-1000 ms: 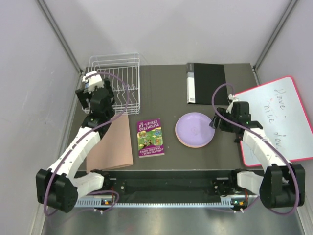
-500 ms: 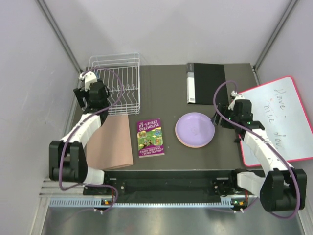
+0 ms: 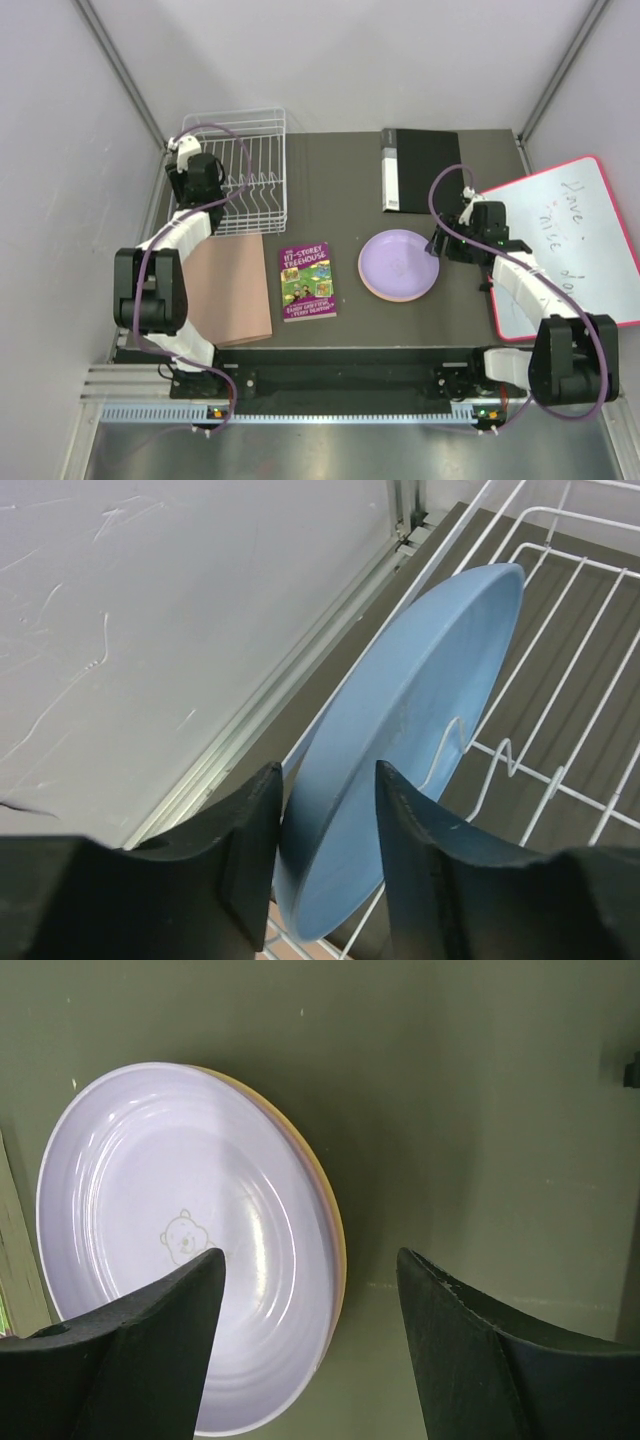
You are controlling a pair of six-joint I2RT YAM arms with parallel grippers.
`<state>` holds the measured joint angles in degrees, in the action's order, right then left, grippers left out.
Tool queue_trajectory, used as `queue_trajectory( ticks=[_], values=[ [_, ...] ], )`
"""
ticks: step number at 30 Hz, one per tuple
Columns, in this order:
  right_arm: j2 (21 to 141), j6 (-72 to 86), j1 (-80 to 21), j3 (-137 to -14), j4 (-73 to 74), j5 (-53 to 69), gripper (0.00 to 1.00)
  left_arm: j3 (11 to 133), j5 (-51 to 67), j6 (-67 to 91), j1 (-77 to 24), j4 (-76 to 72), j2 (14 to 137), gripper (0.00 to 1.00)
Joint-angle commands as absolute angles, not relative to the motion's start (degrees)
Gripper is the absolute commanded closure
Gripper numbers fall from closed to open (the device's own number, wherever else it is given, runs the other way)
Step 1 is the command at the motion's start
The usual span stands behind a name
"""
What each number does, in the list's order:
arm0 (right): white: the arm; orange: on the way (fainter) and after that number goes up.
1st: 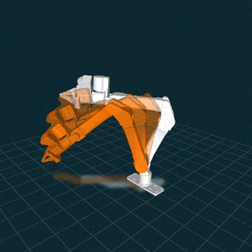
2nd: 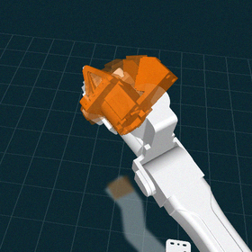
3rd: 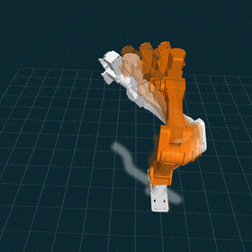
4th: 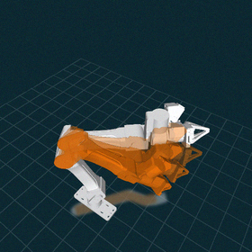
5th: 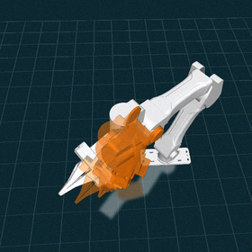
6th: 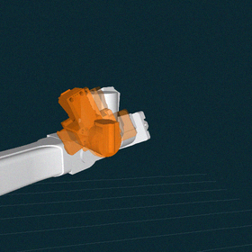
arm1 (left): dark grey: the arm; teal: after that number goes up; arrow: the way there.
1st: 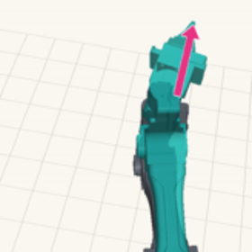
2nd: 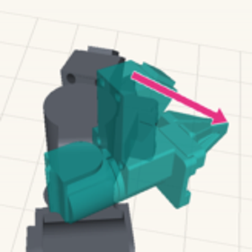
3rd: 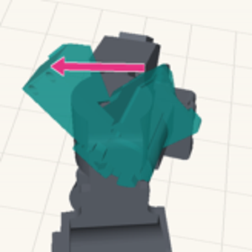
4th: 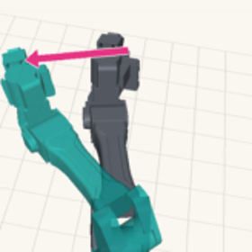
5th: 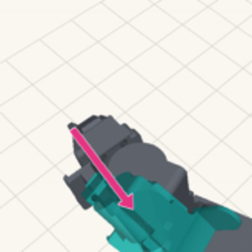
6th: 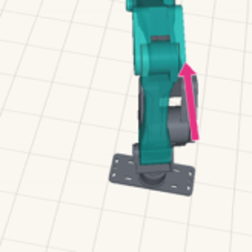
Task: Unload the plates from the dish rack
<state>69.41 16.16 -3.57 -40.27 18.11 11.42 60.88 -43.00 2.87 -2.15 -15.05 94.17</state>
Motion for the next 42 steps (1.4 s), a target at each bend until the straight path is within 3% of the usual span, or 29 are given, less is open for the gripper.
queue_trajectory(
  ticks=[1, 7, 9, 10, 12, 18, 27, 42],
  values=[
    [70.5, 15.1, -3.3, -43.2, 14.9, 13.5, 0.31, 62.9, -45.2, 2.5, -1.7, -16.9, 94.8, 0.57],
    [71.0, 15.0, -3.4, -43.0, 14.4, 14.0, 0.31, 62.0, -45.7, 3.5, -1.0, -16.7, 94.0, 0.79],
    [71.2, 14.9, -3.3, -42.9, 14.3, 14.2, 0.31, 62.1, -46.1, 3.6, -1.0, -16.4, 94.0, 0.80],
    [71.2, 15.0, -3.4, -43.0, 14.2, 14.2, 0.31, 62.2, -46.2, 3.6, -1.0, -16.3, 94.0, 0.90],
    [71.3, 15.0, -3.4, -43.0, 14.2, 14.4, 0.31, 62.6, -47.4, 4.5, -0.9, -15.9, 94.1, 1.00],
    [71.1, 15.0, -3.4, -42.6, 14.0, 14.7, 0.31, 63.5, -49.6, 2.4, -1.1, -16.9, 92.8, 1.00],
    [70.8, 15.6, -3.4, -42.4, 13.6, 15.0, 0.31, 61.4, -57.5, -10.5, -4.2, -30.2, 91.5, 1.00],
    [67.2, 15.2, -3.4, -41.5, 14.8, 14.5, 0.31, 61.4, -58.9, -23.6, -10.4, -40.4, 86.3, 1.00]
  ],
)
